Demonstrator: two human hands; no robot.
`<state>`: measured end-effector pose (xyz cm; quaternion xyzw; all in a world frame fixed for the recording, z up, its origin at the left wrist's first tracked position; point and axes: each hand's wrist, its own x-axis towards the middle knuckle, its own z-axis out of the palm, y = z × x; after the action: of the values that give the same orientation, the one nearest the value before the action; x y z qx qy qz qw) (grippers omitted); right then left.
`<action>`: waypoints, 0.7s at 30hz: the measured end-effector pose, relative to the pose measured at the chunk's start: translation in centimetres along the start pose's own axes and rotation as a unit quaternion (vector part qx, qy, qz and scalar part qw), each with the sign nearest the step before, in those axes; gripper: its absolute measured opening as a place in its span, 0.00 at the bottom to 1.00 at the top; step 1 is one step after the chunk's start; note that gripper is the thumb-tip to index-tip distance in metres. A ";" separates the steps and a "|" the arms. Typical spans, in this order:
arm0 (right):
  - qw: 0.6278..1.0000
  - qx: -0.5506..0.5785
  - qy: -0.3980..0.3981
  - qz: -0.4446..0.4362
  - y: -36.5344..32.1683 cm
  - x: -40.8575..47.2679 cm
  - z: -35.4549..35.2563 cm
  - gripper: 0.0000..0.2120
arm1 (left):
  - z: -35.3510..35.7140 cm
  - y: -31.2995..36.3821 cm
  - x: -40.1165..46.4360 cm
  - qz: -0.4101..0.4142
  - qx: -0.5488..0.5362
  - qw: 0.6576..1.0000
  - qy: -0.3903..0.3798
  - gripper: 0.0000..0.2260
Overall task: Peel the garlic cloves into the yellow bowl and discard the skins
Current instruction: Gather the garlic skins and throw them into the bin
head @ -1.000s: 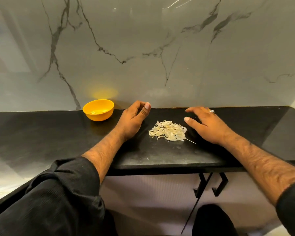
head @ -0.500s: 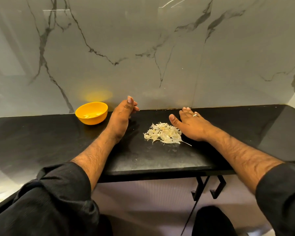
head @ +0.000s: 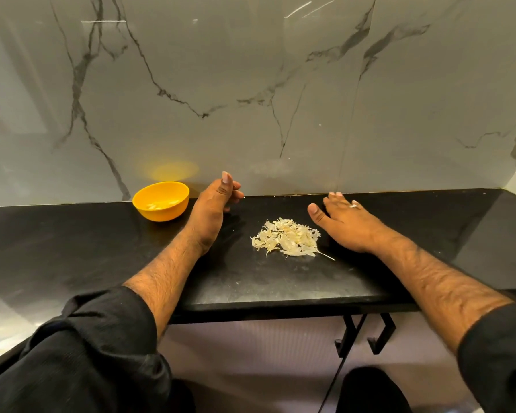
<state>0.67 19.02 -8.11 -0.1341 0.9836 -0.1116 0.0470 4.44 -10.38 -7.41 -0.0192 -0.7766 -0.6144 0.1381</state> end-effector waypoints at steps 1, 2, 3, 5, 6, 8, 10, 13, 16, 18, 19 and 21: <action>1.000 0.005 -0.010 -0.024 -0.7 0.2 0.1 0.58 | 0.0 0.0 0.0 0.000 0.000 1.000 -0.001 0.33; 0.999 0.008 -0.020 -0.045 -1.4 0.1 0.1 0.60 | 0.1 0.0 0.0 0.000 0.000 1.000 -0.002 0.33; 0.997 0.013 -0.031 -0.064 -1.9 0.0 0.1 0.61 | 0.1 0.1 0.0 0.000 -0.001 1.000 -0.003 0.33; 0.993 0.036 -0.054 -0.102 -2.4 -0.6 -0.1 0.65 | 0.0 0.0 0.1 0.000 -0.006 1.000 -0.001 0.33; 0.988 0.061 -0.068 -0.121 -2.5 -1.1 -0.3 0.66 | -0.1 0.0 0.1 -0.001 -0.008 1.000 0.000 0.33; 0.972 0.161 -0.095 -0.143 -2.3 -2.5 -0.6 0.61 | -0.2 -0.1 0.1 -0.005 -0.015 1.000 0.002 0.33; 0.961 0.223 -0.089 -0.140 -1.9 -4.0 -0.9 0.57 | -0.2 -0.1 0.1 -0.006 -0.022 1.000 0.004 0.33; 0.986 0.094 -0.086 -0.106 -1.9 -5.3 -0.7 0.64 | -0.3 0.1 0.0 -0.011 -0.042 0.999 0.009 0.34; 0.993 0.017 -0.071 -0.097 -3.6 -5.3 0.2 0.67 | -0.4 0.2 0.0 -0.012 -0.057 0.998 0.016 0.35; 0.991 0.017 -0.051 -0.122 -5.4 -4.5 0.7 0.68 | -0.5 0.1 0.0 -0.014 -0.067 0.997 0.028 0.35; 0.990 0.022 -0.047 -0.129 -6.2 -3.9 0.9 0.68 | -0.6 0.0 0.0 -0.016 -0.071 0.997 0.036 0.34; 0.989 0.043 -0.051 -0.135 -7.9 -2.7 1.2 0.68 | -0.7 0.1 -0.3 -0.016 -0.076 0.996 0.050 0.33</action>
<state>5.41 12.12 -7.32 -0.2693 0.9469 -0.1522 0.0876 4.85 -11.00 -7.25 0.0132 -0.7199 -0.6740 0.1653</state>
